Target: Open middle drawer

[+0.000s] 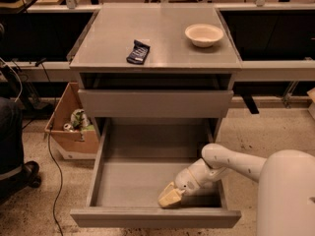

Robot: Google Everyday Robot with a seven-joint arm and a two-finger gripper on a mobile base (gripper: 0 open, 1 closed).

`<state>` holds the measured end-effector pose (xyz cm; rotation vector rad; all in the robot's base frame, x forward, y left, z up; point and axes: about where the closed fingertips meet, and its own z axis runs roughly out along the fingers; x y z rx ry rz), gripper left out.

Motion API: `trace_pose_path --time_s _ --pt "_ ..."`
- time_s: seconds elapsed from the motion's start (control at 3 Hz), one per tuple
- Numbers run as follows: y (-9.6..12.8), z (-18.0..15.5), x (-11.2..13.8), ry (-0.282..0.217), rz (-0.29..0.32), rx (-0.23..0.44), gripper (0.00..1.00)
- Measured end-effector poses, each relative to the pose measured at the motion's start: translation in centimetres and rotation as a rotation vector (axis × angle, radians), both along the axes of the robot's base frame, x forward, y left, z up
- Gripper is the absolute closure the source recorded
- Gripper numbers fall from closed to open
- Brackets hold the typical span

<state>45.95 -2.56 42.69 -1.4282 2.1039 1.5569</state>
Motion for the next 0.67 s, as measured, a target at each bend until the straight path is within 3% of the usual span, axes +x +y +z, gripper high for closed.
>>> trace_pose_path --time_s 0.67 --pt "0.18 -0.23 -1.85 0.034 -0.01 0.01 1.0"
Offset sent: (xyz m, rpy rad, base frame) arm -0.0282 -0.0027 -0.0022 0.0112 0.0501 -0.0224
